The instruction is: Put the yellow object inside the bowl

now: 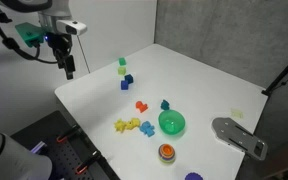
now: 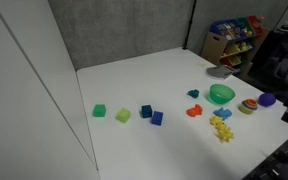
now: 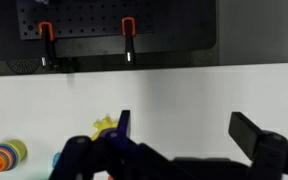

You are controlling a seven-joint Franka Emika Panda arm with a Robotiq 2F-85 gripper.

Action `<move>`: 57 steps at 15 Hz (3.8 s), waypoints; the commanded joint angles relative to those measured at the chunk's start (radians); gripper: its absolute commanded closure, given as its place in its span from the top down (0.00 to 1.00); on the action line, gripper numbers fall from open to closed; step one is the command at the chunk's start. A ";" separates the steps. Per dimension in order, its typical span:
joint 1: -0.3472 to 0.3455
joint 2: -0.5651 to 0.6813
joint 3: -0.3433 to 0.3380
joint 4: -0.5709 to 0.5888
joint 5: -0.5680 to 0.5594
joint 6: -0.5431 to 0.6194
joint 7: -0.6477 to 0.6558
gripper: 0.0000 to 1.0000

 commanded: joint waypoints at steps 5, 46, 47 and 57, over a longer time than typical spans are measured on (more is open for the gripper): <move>-0.016 0.048 0.014 0.015 -0.024 0.064 0.014 1.00; 0.064 1.197 -0.439 0.054 -0.665 1.350 0.364 0.75; 0.059 1.217 -0.434 0.059 -0.659 1.352 0.362 0.74; 0.131 1.139 -0.425 0.039 -0.180 1.298 0.019 0.15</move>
